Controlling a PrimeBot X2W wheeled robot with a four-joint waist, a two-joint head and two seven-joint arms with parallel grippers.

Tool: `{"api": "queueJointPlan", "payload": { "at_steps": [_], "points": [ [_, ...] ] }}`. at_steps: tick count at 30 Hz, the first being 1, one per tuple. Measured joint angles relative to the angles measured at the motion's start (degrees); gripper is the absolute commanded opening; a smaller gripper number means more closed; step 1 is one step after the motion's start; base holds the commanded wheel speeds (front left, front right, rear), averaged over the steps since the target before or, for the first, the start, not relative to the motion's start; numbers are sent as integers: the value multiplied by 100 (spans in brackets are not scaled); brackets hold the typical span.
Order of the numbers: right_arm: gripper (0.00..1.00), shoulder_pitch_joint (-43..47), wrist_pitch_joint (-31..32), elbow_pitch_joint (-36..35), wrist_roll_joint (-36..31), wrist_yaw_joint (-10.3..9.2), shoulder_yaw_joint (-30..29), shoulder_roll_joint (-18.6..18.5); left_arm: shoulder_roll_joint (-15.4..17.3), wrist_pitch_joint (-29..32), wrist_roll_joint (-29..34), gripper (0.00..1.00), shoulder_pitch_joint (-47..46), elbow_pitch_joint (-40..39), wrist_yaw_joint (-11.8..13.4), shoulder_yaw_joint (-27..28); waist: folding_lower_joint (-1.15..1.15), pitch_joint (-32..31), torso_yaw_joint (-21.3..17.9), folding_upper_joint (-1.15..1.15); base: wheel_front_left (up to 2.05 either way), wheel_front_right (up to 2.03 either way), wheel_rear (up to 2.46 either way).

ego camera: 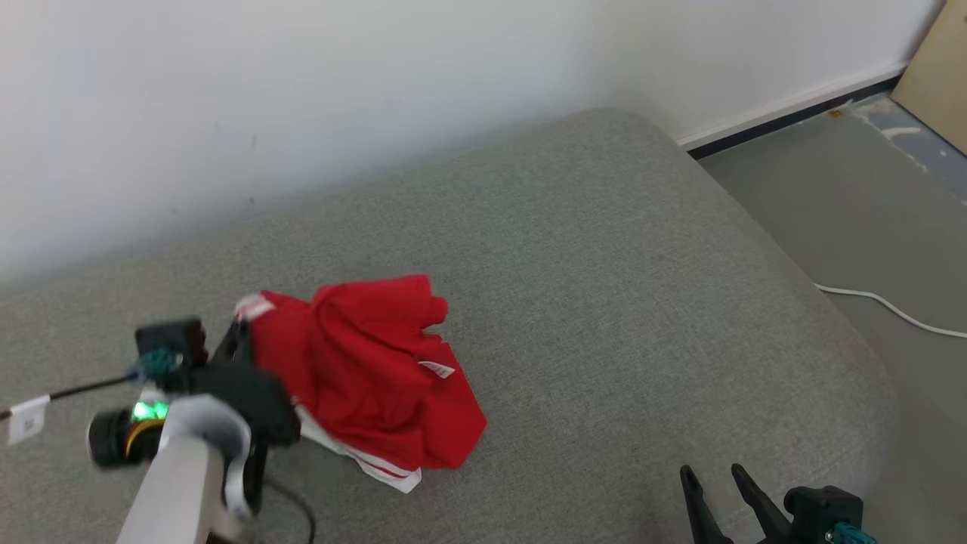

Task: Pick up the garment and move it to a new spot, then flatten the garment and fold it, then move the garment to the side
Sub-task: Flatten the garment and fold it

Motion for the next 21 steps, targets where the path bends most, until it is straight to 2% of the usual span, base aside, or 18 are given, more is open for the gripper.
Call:
{"api": "queueJointPlan", "payload": {
  "at_steps": [3,8,10,12,13,16,21],
  "points": [
    [100,-13,0,22,20,0,24,1,-140,-345,62,0,-489,-252,-154,-244,0,-38,41,0,0,0,0],
    [100,-34,-15,88,43,0,123,1,-342,-867,457,0,-1503,-628,-489,-1230,0,-124,61,0,0,0,0],
    [100,-54,-18,121,47,0,180,0,-383,-1089,450,0,-1884,-806,-550,-1578,0,-151,32,0,0,0,0],
    [100,-83,-19,156,52,0,230,0,-386,-1341,182,0,-2241,-1066,-550,-1882,0,-172,-11,0,0,0,0],
    [100,-93,-22,170,53,0,243,0,-389,-1470,-97,0,-2396,-1241,-512,-2050,0,-184,-33,0,0,0,0],
    [100,-93,-60,196,59,0,201,2,-403,-1694,-737,0,-2715,-1751,-142,-2388,-1,-221,-51,0,0,0,0],
    [100,33,-87,178,87,1,51,2,-410,-1749,-1000,0,-2459,-1886,316,-2593,-1,-232,124,0,0,0,0]
  ]
}}
